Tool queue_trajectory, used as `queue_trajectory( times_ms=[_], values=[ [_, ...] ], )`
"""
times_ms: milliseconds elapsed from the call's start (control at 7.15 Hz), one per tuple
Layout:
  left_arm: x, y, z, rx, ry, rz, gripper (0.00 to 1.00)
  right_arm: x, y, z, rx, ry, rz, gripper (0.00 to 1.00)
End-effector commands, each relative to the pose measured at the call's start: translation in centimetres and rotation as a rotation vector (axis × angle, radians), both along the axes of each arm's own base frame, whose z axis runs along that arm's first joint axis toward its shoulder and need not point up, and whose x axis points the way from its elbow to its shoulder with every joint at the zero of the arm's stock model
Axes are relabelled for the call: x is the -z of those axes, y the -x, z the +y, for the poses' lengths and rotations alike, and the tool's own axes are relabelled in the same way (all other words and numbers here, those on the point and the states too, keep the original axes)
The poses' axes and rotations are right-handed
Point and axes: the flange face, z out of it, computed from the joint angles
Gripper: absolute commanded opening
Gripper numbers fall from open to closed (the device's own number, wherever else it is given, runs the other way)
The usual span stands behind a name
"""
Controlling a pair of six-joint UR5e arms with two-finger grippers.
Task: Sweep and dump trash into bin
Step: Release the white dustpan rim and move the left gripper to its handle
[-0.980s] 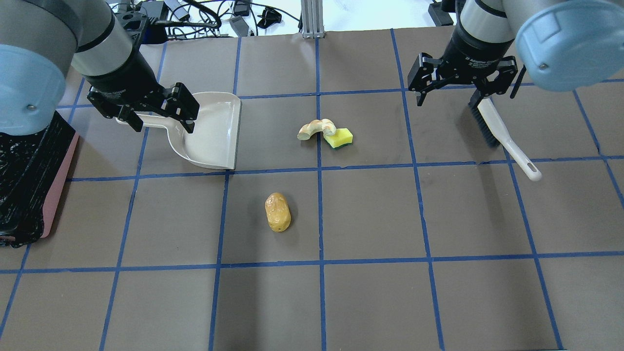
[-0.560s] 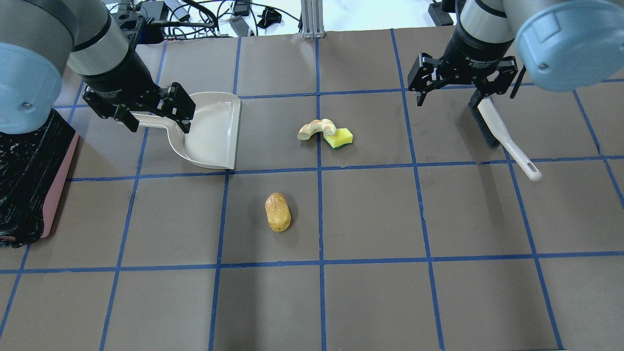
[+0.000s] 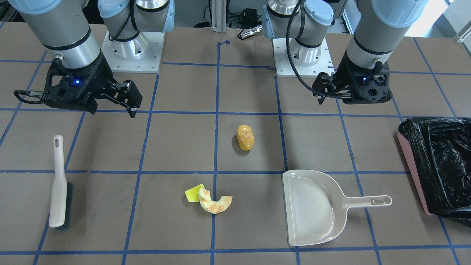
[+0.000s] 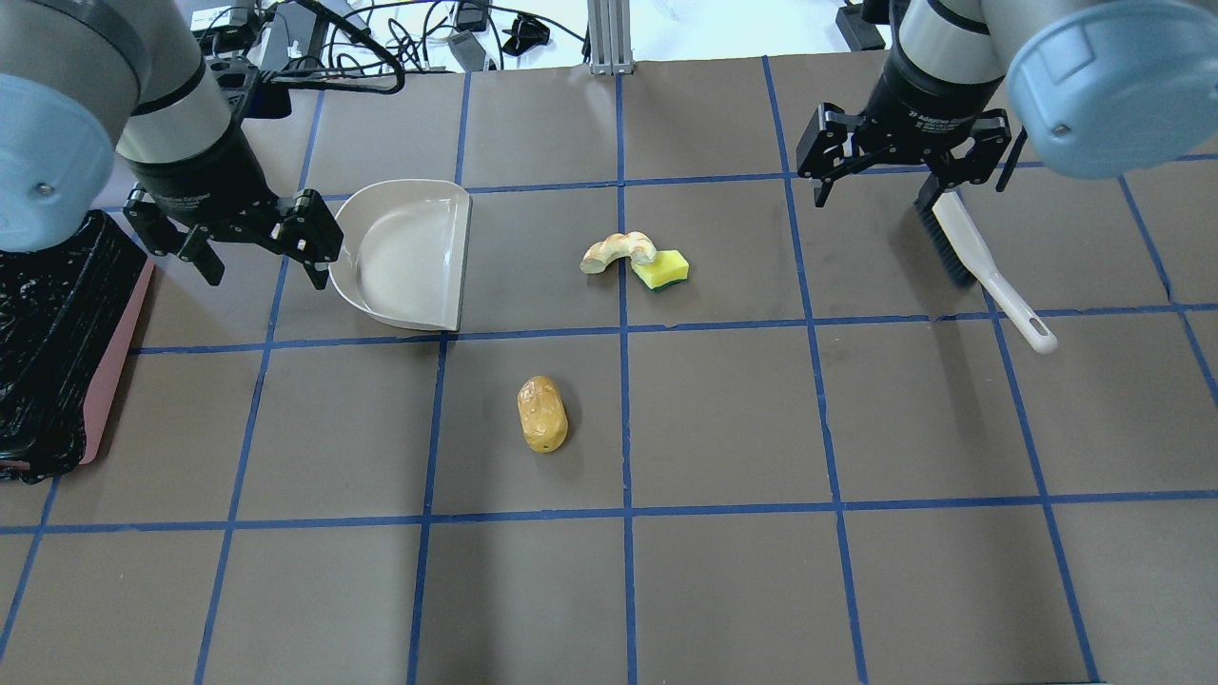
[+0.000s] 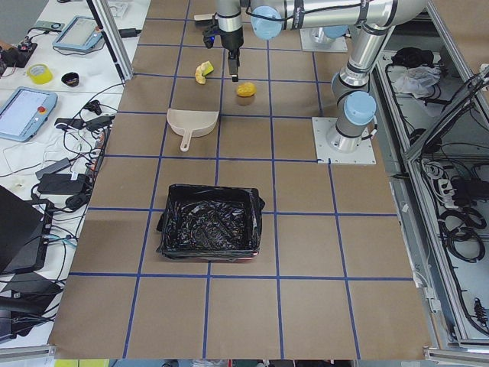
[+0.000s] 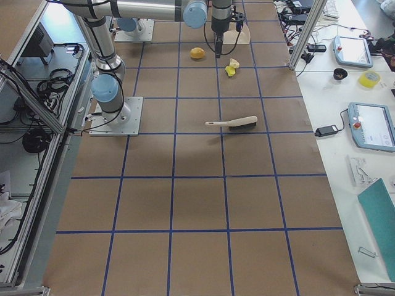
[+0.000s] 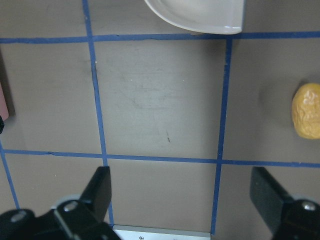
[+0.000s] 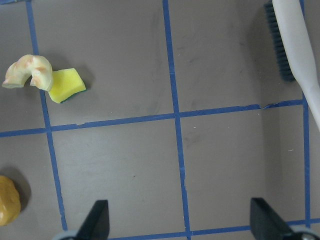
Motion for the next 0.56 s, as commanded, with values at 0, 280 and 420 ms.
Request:
queue_trajectory(
  times_ms=[0,280,420],
  values=[
    [0.5,-6.5,-0.6,-0.336,0.01,-0.024,1.0,0.2,0.0,0.0,0.0,-0.003,0.0,1.0],
    [1.0,-10.8,-0.6,-0.49,0.011,-0.031,1.0,0.2,0.1,-0.3,0.0,0.003,0.002,1.0],
    [1.7,-12.1,-1.2,-0.576,0.024,-0.029,1.0,0.3,0.5,-0.5,-0.007,0.0,0.004,1.0]
  ],
)
